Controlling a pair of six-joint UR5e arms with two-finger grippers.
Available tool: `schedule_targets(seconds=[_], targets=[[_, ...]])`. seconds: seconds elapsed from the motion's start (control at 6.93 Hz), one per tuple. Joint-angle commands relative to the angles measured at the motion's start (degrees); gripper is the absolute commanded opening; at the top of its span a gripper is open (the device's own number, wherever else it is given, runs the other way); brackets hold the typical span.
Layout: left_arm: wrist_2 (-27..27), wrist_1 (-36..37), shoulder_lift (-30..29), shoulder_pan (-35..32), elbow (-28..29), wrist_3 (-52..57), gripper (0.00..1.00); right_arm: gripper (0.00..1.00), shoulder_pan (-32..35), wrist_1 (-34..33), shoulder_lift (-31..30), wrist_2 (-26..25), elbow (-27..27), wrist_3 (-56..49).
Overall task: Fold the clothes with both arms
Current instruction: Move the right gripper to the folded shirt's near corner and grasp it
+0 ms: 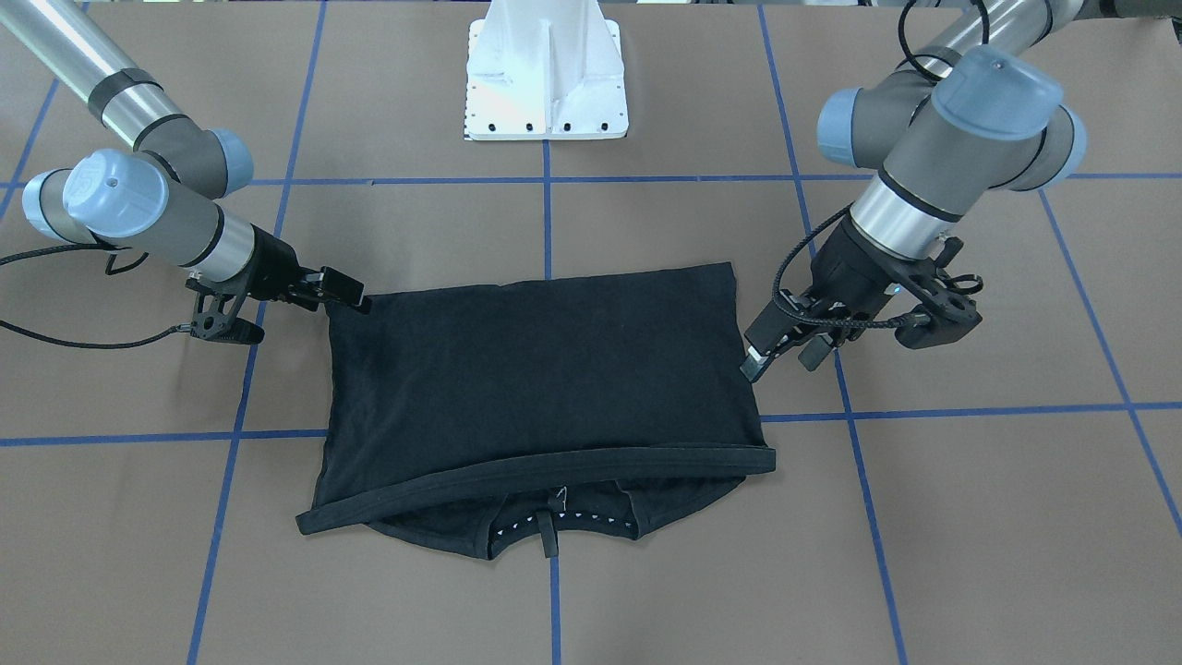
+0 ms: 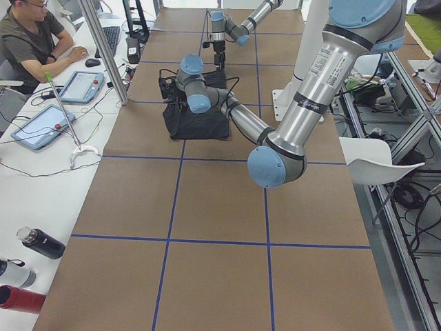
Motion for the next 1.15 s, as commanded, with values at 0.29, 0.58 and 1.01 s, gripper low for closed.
schedule_targets(seconds=[0.29, 0.58, 1.01], targets=[[0.09, -0.04, 0.00, 0.00, -0.01, 0.00, 1.00, 0.00, 0.04, -0.09, 0.04, 0.05, 0.11, 0.31], [0.17, -0.04, 0.27, 0.09, -0.01, 0.00, 1.00, 0.00, -0.13, 0.17, -0.05, 1.19, 0.28, 0.13], [0.00, 0.05, 0.27, -0.26, -0.88, 0.00, 1.00, 0.00, -4.86, 0.09, -3.64, 5.75, 11.84, 0.31]])
